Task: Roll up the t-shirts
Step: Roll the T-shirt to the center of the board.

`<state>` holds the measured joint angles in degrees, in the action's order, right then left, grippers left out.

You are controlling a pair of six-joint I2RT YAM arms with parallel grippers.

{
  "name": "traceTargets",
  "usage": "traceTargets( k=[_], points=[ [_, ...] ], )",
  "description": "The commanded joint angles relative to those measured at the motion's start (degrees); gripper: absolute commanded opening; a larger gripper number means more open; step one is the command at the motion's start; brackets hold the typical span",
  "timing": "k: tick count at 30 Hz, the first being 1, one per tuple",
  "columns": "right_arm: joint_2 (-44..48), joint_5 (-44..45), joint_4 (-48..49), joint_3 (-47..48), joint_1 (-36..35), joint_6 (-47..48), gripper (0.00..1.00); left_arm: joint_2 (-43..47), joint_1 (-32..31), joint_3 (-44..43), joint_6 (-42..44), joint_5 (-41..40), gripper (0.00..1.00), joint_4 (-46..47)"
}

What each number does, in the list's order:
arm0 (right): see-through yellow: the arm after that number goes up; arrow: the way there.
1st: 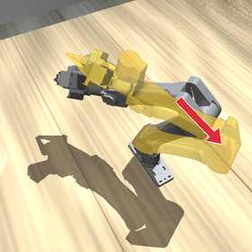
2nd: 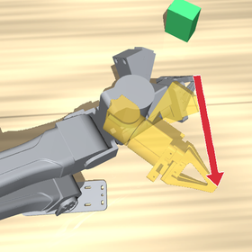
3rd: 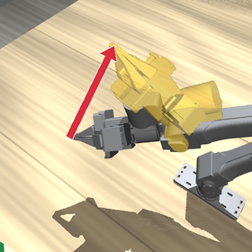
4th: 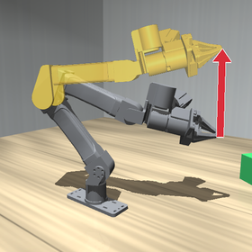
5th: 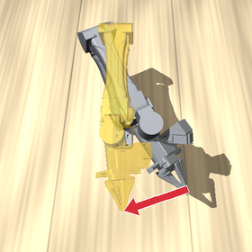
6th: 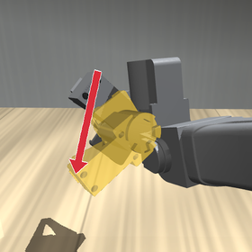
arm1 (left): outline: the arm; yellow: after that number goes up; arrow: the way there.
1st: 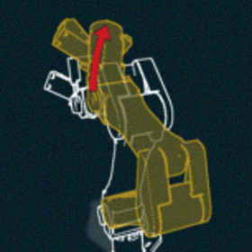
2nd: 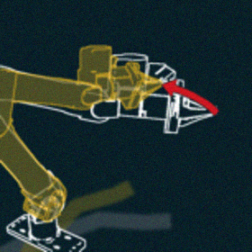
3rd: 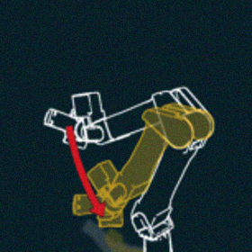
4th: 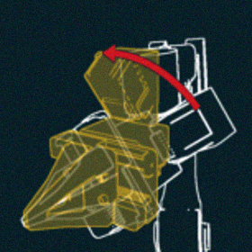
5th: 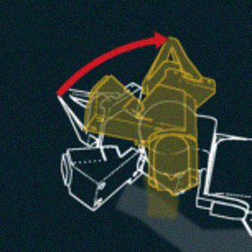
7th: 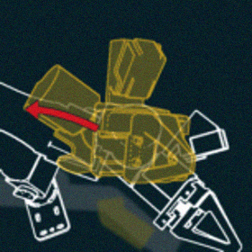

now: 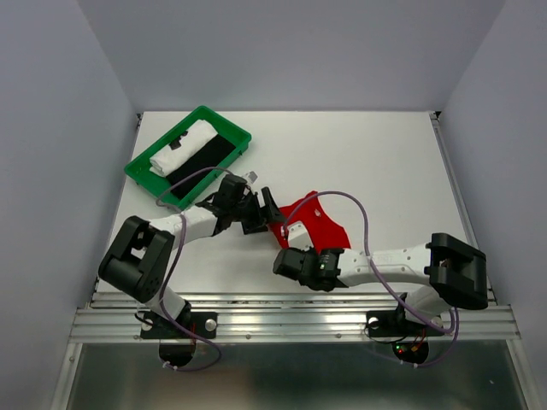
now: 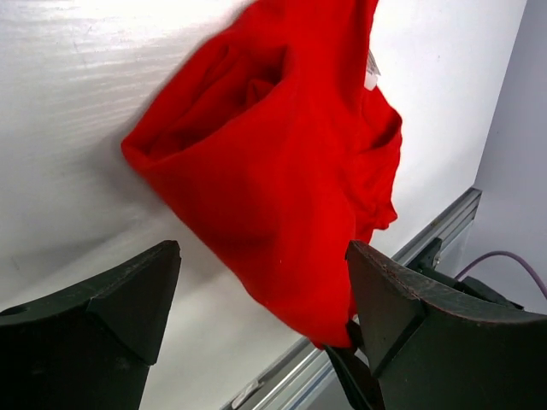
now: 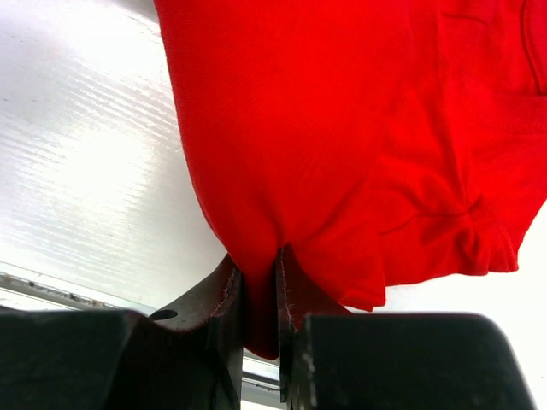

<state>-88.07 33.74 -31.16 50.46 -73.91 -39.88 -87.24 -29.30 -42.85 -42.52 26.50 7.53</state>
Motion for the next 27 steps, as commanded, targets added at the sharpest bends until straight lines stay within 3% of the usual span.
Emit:
traceTargets(
  k=[1,13,16,19,20,21,22,24,27],
  points=[
    [2.55,-0.43,2.94,-0.71,-0.27,-1.52,0.01,-2.92,-1.19,-0.3,-1.68,0.92,0.89,5.47],
    [5.72,-0.6,2.94,-1.06,0.26,-2.31,0.01,-7.15,-3.04,-2.59,-3.0,0.13,0.85,6.27],
    [6.51,-0.78,3.03,-1.5,0.26,-2.13,0.01,-8.38,-3.22,-3.55,-3.27,-0.22,0.77,6.44],
    [7.04,-0.95,3.12,-2.03,0.26,-1.7,0.01,-9.61,-3.13,-4.69,-3.18,-0.48,0.53,5.92],
    [7.12,-1.3,2.95,-2.2,0.26,-1.35,0.08,-9.7,-3.13,-5.22,-3.35,-0.49,0.29,5.13],
    [7.21,-1.39,2.51,-1.94,0.26,-1.17,0.18,-9.79,-3.13,-5.57,-3.36,-0.4,0.16,4.69],
    [6.95,-1.31,1.72,-1.51,0.26,-0.99,0.44,-9.79,-3.13,-5.93,-3.44,-0.14,0.0,3.56],
    [6.08,-0.87,-1.52,1.2,0.26,-0.47,0.62,-9.44,-3.13,-6.8,-3.62,-0.48,0.0,1.97],
    [4.49,0.27,-4.08,4.46,0.26,0.94,0.73,-7.95,-3.31,-7.51,-3.97,-1.71,0.0,-0.14]
  ],
)
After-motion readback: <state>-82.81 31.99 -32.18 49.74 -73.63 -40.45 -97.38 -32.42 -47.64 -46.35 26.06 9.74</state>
